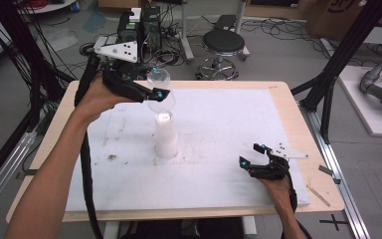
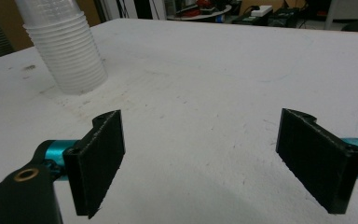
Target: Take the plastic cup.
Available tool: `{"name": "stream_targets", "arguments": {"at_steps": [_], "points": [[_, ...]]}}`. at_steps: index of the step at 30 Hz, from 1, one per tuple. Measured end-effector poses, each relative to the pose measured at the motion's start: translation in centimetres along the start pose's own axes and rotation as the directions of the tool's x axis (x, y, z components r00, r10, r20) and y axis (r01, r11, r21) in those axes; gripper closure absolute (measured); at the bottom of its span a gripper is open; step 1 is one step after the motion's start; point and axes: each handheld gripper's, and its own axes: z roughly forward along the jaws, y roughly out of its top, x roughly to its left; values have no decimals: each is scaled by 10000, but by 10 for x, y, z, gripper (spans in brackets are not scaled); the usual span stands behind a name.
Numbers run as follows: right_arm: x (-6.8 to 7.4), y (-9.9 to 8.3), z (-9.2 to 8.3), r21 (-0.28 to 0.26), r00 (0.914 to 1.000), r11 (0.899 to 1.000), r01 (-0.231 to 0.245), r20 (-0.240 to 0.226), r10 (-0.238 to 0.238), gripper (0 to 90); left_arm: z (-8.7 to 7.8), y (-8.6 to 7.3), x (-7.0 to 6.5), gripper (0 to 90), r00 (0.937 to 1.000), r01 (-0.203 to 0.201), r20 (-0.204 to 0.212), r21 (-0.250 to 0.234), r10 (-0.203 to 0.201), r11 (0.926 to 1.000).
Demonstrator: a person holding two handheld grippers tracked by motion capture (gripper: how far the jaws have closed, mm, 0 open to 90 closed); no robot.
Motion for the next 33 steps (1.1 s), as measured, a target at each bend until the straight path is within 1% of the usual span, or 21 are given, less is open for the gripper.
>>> {"name": "stream_targets", "arguments": {"at_steps": [1, 2, 4, 6, 7, 8, 10, 12, 14, 15, 17, 20, 22, 25, 26, 27, 29, 30, 32, 33], "points": [[0, 0, 0, 4, 10000, 10000, -6, 2, 6, 154, -2, 1, -3, 383, 10000, -34, 10, -93, 34, 10000], [0, 0, 0, 8, 10000, 10000, -16, 5, 16, 154, -4, 0, -7, 383, 10000, -6, 77, -322, 8, 9995], [0, 0, 0, 17, 10000, 10000, -17, 14, 16, 154, -6, -4, -14, 385, 9994, 96, 333, -688, -73, 9976], [0, 0, 0, -38, 10000, 10000, 34, 27, -34, 154, -5, -10, -21, 385, 9993, 99, 356, -605, -77, 9981], [0, 0, 0, -44, 10000, 10000, 38, 31, -38, 153, -5, -13, -25, 384, 9992, 37, 401, -634, -12, 9980], [0, 0, 0, -44, 10000, 10000, 38, 31, -38, 153, -4, -17, -29, 384, 9988, 108, 480, -690, -75, 9976], [-1, 0, 0, 17, 10000, 10000, 0, 2, 0, 153, -2, -23, -38, 385, 9982, 89, 593, -666, -49, 9977], [-1, 0, 0, 28, 10000, 10000, -55, 4, 55, 154, 0, -28, -43, 385, 9970, 121, 776, -710, -66, 9974], [-1, 0, 0, -49, 10000, 10000, -67, 29, 67, 153, 3, -34, -47, 385, 9966, 87, 822, -554, -42, 9984], [-1, 0, -1, -97, 10000, 9999, -80, 48, 81, 154, 4, -36, -49, 385, 9961, 115, 883, -556, -66, 9984], [-1, -1, -2, -181, 9999, 9998, -125, 20, 125, 153, 6, -40, -53, 385, 9960, 132, 892, -579, -80, 9982], [-2, -1, -2, -206, 9997, 9995, -233, -16, 233, 154, 11, -48, -64, 385, 9943, 184, 1064, -818, -96, 9965], [-2, -1, -2, -177, 9996, 9995, -273, -48, 272, 154, 15, -53, -70, 385, 9938, 93, 1115, -796, -4, 9968], [-2, 0, -1, -99, 9998, 9998, -199, -34, 199, 154, 23, -61, -79, 385, 9926, 105, 1215, -895, 4, 9959], [-2, 0, -1, -83, 9998, 9998, -186, -38, 186, 154, 25, -63, -81, 385, 9925, 85, 1222, -914, 28, 9958], [-1, 0, -1, -81, 9998, 9998, -196, -34, 196, 153, 28, -66, -83, 385, 9918, 182, 1278, -1012, -51, 9947], [-2, 0, -1, -106, 9998, 9997, -202, -14, 202, 153, 32, -71, -86, 385, 9911, 203, 1332, -1051, -61, 9943], [-2, 0, -1, -117, 9998, 9997, -223, -6, 223, 153, 34, -74, -87, 385, 9907, 285, 1357, -1044, -142, 9941], [-2, 0, -1, -144, 9999, 9998, -162, 8, 162, 153, 37, -80, -87, 384, 9884, 382, 1503, -1127, -210, 9929], [-2, 0, -1, -139, 9999, 9998, -140, 13, 141, 154, 38, -83, -87, 384, 9887, 426, 1478, -1174, -250, 9922]]}}
